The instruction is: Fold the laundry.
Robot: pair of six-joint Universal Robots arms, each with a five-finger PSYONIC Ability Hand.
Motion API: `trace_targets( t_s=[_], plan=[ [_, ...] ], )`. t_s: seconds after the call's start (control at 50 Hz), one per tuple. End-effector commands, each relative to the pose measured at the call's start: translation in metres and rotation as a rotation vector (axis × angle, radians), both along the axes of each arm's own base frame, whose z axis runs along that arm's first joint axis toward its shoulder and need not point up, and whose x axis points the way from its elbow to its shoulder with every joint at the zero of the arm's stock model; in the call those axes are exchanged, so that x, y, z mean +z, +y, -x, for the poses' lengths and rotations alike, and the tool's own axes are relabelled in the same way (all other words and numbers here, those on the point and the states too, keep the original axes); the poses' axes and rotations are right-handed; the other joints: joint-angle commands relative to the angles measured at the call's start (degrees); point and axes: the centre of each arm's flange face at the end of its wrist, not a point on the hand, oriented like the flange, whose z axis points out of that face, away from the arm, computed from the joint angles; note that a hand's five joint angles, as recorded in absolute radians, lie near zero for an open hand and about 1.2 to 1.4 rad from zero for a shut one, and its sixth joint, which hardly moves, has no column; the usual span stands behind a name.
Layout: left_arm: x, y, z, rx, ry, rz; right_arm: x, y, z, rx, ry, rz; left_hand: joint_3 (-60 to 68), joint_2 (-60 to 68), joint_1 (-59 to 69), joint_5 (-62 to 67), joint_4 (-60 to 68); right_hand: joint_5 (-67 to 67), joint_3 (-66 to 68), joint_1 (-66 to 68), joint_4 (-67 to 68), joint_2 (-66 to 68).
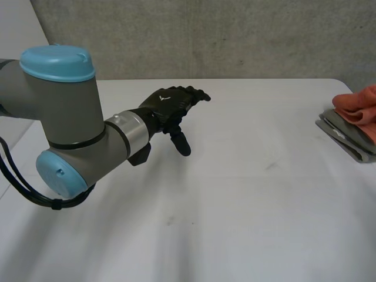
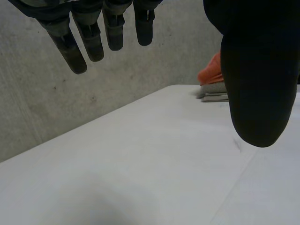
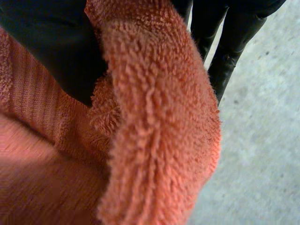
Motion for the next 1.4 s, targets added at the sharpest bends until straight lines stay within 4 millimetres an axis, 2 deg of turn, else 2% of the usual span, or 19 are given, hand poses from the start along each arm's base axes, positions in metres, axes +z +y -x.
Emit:
trace_targets(
  t_s=[0.02,0.12,0.26,0.34,0.36,0.5,0.56,0.66,0.72,0.8,0.82,0.88,0.92,1.04,1.06,1.14,1.22,1.28,1.4],
  plan=[
    [-0.006,0.001,0.0,0.005,-0.01,-0.017,-0.013,0.007,0.004,0.003,0.085,-0.014,0.22,0.64,1.1,-0.34,0.61,16.27,14.5,28.16,11.95,12.83],
    [-0.009,0.002,-0.001,0.005,-0.015,-0.025,-0.02,0.009,0.025,-0.033,0.113,-0.027,0.22,0.64,1.1,-0.34,0.61,16.27,14.5,28.16,11.95,12.83],
    [-0.01,0.002,-0.001,0.002,-0.015,-0.026,-0.029,0.02,0.033,-0.002,0.195,-0.032,0.22,0.64,1.1,-0.34,0.61,16.27,14.5,28.16,11.95,12.83],
    [-0.008,0.003,0.0,0.0,-0.015,-0.022,-0.022,0.025,0.039,-0.019,0.239,-0.021,0.22,0.64,1.1,-0.34,0.61,-37.54,-39.31,-25.65,-41.86,-40.97],
    [-0.008,0.003,0.0,0.0,-0.014,-0.021,-0.015,0.027,0.04,-0.028,0.252,-0.01,0.22,0.64,1.1,-0.34,0.61,-53.73,-55.5,-41.84,-58.05,-57.17],
    [-0.005,0.004,0.0,0.002,-0.009,-0.016,0.015,0.037,0.054,-0.095,0.263,0.015,-0.12,0.31,0.76,-0.67,0.27,-53.73,-55.5,-41.84,-58.05,-57.17],
    [0.001,0.005,-0.001,0.001,-0.002,-0.004,0.037,0.039,0.062,-0.205,0.282,0.043,-0.46,-0.03,0.43,-1.01,-0.06,-53.73,-55.5,-41.84,-58.05,-57.17],
    [0.025,0.008,-0.007,0.018,0.033,0.046,0.109,0.051,0.084,-0.56,0.312,0.15,-0.46,-0.03,0.43,-1.01,-0.06,-53.73,-55.5,-41.84,-58.05,-57.17],
    [0.042,0.008,-0.013,0.063,0.056,0.087,0.134,0.059,0.084,-0.665,0.302,0.192,-0.63,-0.2,0.26,-1.18,-0.23,-53.73,-55.5,-41.84,-58.05,-57.17],
    [0.064,0.006,-0.027,0.151,0.084,0.154,0.16,0.063,0.024,-0.578,0.214,0.238,-0.63,-0.2,0.26,-1.18,-0.23,-53.73,-55.5,-41.84,-58.05,-57.17],
    [0.069,0.006,-0.031,0.169,0.093,0.17,0.168,0.069,-0.011,-0.498,0.15,0.236,-0.63,-0.2,0.26,-1.18,-0.23,-53.73,-55.5,-41.84,-58.05,-57.17],
    [0.092,0.007,-0.046,0.238,0.134,0.248,0.18,0.084,-0.054,-0.398,0.063,0.223,-0.63,-0.2,0.26,-1.18,-0.23,-53.73,-55.5,-41.84,-58.05,-57.17],
    [0.104,0.01,-0.057,0.28,0.162,0.296,0.186,0.104,-0.093,-0.296,-0.028,0.175,-0.96,-0.53,-0.08,-1.51,-0.57,-53.73,-55.5,-41.84,-58.05,-57.17],
    [0.121,0.018,-0.081,0.366,0.195,0.364,0.184,0.161,-0.179,-0.057,-0.176,0.054,-1.3,-0.87,-0.42,-1.85,-0.9,-53.73,-55.5,-41.84,-58.05,-57.17],
    [0.121,0.019,-0.083,0.372,0.194,0.365,0.176,0.179,-0.201,0.003,-0.19,0.021,-1.3,-0.87,-0.42,-1.85,-0.9,-53.73,-55.5,-41.84,-58.05,-57.17],
    [0.112,0.019,-0.09,0.39,0.169,0.339,0.148,0.216,-0.245,0.128,-0.186,-0.046,-1.3,-0.87,-0.42,-1.85,-0.9,-53.73,-55.5,-41.84,-58.05,-57.17],
    [0.091,0.018,-0.095,0.4,0.123,0.286,0.127,0.24,-0.266,0.168,-0.185,-0.061,-1.3,-0.87,-0.42,-1.85,-0.9,-53.73,-55.5,-41.84,-58.05,-57.17],
    [0.078,0.016,-0.096,0.409,0.09,0.26,0.123,0.247,-0.269,0.14,-0.195,-0.039,-1.3,-0.87,-0.42,-1.85,-0.9,-53.73,-55.5,-41.84,-58.05,-57.17],
    [0.056,0.01,-0.094,0.409,0.031,0.215,0.123,0.246,-0.265,0.085,-0.197,-0.019,-1.3,-0.87,-0.42,-1.85,-0.9,-53.73,-55.5,-41.84,-58.05,-57.17]
  ],
)
